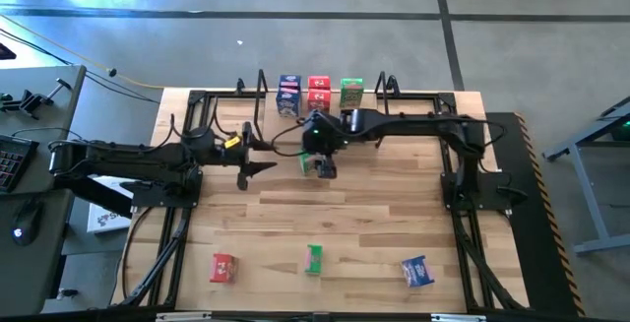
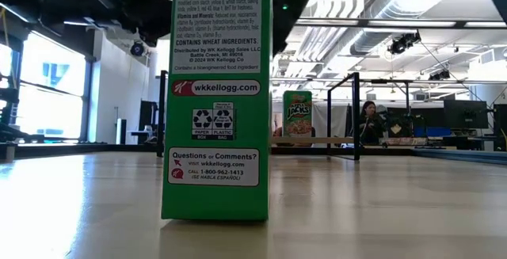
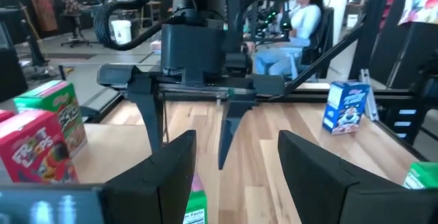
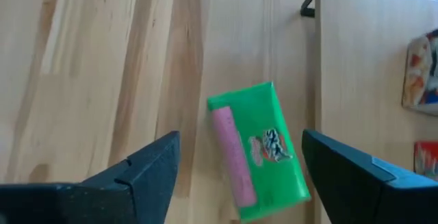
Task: Stack cereal on shelf
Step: Put the center green cereal box on the shelf aligned with the other green cereal box
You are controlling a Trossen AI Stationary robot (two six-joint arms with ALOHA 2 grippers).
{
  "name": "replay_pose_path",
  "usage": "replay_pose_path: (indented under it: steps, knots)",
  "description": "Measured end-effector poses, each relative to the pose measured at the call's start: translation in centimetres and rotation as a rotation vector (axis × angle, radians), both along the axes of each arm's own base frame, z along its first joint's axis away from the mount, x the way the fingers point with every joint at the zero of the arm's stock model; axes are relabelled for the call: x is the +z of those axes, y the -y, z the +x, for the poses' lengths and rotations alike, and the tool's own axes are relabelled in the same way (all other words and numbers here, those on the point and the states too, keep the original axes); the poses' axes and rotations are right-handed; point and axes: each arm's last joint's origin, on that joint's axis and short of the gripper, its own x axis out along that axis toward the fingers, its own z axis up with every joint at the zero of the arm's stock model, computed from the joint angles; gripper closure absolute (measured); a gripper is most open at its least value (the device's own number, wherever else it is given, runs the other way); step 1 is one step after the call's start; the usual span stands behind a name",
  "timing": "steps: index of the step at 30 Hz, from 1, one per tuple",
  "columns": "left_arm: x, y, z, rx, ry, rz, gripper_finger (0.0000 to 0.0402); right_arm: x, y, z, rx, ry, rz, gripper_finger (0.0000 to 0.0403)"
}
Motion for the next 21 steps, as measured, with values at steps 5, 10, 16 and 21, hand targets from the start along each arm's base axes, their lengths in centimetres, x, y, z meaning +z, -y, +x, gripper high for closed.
replay_pose_path:
  steps: [5, 10, 16, 21]
  knots:
    - [-0.2, 0.0, 0.1, 0.002, -0.01, 0.016, 0.0205, -0.9, 0.7, 1.3, 0.024, -0.053, -0.013, 0.0112]
    - [-0.2, 0.0, 0.1, 0.002, -0.011, 0.025, 0.0205, -1.5, 1.4, 1.5, 0.046, -0.089, -0.04, 0.0111]
    - [-0.2, 0.0, 0.1, 0.004, -0.013, 0.033, 0.0205, -1.8, 2.5, 1.1, 0.016, -0.115, -0.017, 0.012]
    - [-0.2, -0.1, 0.1, 0.024, -0.014, 0.027, 0.0205, -2.3, 2.9, 1.0, 0.016, -0.13, 0.06, 0.0152]
